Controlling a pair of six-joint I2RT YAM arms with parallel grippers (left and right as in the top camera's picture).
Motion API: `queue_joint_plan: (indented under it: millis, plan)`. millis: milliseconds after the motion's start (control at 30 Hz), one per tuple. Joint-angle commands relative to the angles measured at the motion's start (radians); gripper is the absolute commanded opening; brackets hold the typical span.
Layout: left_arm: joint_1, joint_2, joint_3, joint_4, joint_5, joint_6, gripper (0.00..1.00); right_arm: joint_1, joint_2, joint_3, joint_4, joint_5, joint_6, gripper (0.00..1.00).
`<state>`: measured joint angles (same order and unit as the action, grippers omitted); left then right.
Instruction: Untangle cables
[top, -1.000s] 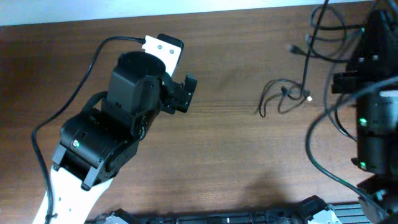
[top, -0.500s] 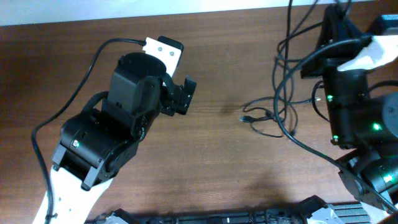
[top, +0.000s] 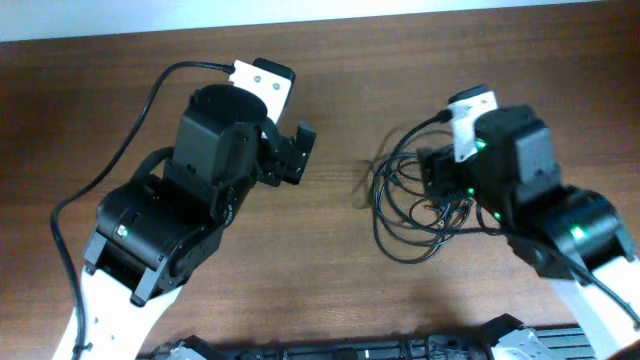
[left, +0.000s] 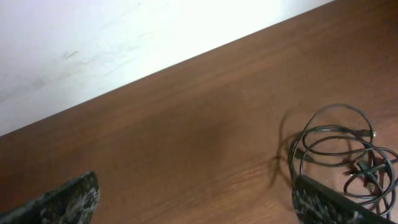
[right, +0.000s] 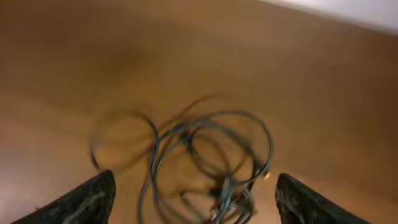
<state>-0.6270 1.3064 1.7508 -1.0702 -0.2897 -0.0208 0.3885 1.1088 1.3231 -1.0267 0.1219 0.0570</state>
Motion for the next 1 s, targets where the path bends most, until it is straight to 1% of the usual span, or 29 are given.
queue_joint_plan:
  millis: [0,200,233,300,367,467,600,700,733,767,967]
  plan:
    - [0.002,0.006,0.013,0.007,-0.013,-0.014,0.99,-0.003,0.035,0.007,-0.032,-0.047,0.004,0.84]
    - [0.002,0.031,0.013,0.006,-0.014,-0.018,0.99,-0.003,0.079,0.006,-0.030,-0.032,0.056,0.87]
    - [0.002,0.040,0.013,0.006,-0.014,-0.018,0.99,-0.003,0.093,0.006,-0.033,-0.032,0.057,0.90]
    - [0.010,0.052,0.013,0.006,-0.014,-0.019,0.99,-0.003,0.111,0.006,-0.036,-0.033,0.068,0.90]
    - [0.028,0.060,0.013,0.006,-0.014,-0.042,0.99,-0.003,0.131,0.006,-0.034,-0.048,0.103,0.93]
    - [0.085,0.064,0.013,0.002,-0.014,-0.124,0.99,-0.003,0.175,0.006,-0.033,-0.177,0.109,0.95]
    - [0.167,0.064,0.013,-0.023,-0.013,-0.170,0.99,-0.002,0.248,0.006,-0.033,-0.315,0.109,0.96]
    - [0.201,0.064,0.013,-0.036,-0.006,-0.173,0.99,-0.002,0.294,0.006,-0.032,-0.438,0.109,0.96]
    - [0.206,0.064,0.013,-0.042,-0.006,-0.173,0.99,-0.002,0.308,0.006,-0.032,-0.481,0.109,1.00]
    - [0.206,0.064,0.013,-0.047,-0.006,-0.173,0.99,-0.002,0.324,0.006,-0.030,-0.518,0.109,0.99]
    - [0.206,0.064,0.013,-0.055,-0.006,-0.172,0.99,-0.002,0.406,0.006,-0.008,-0.605,0.109,0.99]
